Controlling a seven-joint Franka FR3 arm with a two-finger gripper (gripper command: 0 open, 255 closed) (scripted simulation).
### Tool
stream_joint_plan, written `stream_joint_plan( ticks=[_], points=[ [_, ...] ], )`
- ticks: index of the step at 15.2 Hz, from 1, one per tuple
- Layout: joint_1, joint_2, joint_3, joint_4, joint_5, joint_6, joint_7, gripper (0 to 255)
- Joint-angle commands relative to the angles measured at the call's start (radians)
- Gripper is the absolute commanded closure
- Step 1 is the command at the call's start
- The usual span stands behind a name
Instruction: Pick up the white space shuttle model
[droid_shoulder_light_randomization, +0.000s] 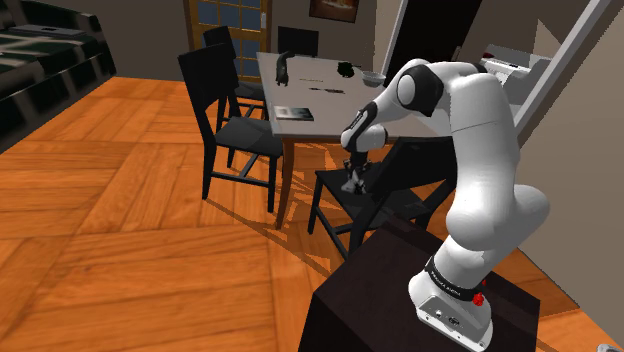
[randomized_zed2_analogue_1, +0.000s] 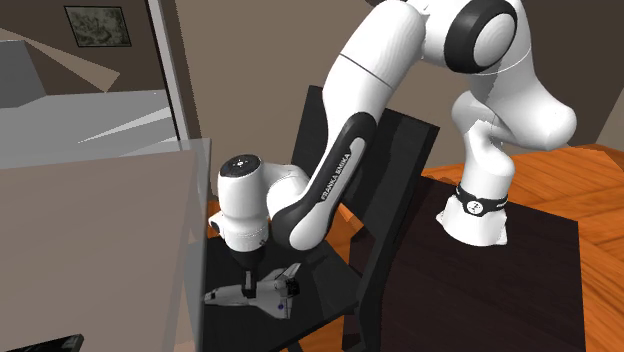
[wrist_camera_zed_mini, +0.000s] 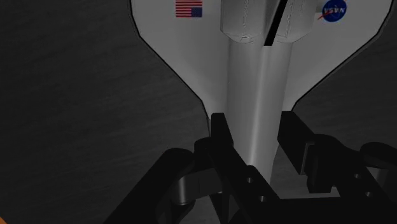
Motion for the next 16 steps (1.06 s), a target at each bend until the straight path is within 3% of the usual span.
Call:
stream_joint_plan(
  ticks=[1,16],
  points=[
    [0.003,-0.018,-0.004,-0.008,-0.003,-0.010,0.000,255],
    [0.028,-0.163,-0.034,-0.038,-0.032,-0.125,0.007,255]
  ],
)
